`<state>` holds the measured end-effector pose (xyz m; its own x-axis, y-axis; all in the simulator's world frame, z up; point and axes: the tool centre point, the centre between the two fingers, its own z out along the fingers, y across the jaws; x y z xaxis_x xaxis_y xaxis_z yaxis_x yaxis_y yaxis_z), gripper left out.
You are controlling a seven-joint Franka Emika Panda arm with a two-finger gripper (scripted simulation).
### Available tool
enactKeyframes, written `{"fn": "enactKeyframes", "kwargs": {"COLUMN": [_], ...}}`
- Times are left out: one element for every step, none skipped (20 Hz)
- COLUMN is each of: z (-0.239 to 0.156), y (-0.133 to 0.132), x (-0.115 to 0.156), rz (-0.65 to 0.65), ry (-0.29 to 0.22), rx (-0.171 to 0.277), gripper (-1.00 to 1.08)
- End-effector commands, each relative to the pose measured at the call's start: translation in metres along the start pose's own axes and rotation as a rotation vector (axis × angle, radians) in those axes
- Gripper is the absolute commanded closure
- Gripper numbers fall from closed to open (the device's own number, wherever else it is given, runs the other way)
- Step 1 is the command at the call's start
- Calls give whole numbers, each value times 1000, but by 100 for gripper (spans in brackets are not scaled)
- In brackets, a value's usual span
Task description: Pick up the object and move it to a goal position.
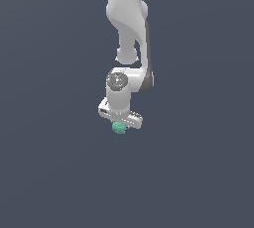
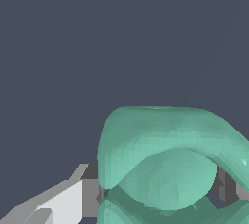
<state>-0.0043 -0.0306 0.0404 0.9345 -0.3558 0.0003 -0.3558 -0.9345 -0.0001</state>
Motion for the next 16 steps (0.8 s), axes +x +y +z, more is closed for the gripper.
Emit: {"fn": "enactKeyframes", "kwargs": {"z": [1, 1, 1, 1, 1, 0, 0, 0, 0, 0, -1, -1, -1, -2, -2, -3], "y": [0, 0, 0, 0, 0, -1, 0, 1, 3, 5, 8, 12, 16, 21, 27, 33], "x": [0, 0, 0, 0, 0, 0, 0, 1, 2, 4, 7, 9, 13, 17, 21, 25], "rz": [0, 0, 0, 0, 0, -1, -1, -1, -1, -1, -1, -1, -1, -1, -1, -1], "ry": [0, 0, 0, 0, 0, 0, 0, 0, 0, 0, 0, 0, 0, 0, 0, 0], "rx": [0, 0, 0, 0, 0, 0, 0, 0, 0, 0, 0, 0, 0, 0, 0, 0], "gripper": [108, 108, 108, 108, 108, 108, 108, 108, 108, 108, 108, 108, 108, 108, 108, 108]}}
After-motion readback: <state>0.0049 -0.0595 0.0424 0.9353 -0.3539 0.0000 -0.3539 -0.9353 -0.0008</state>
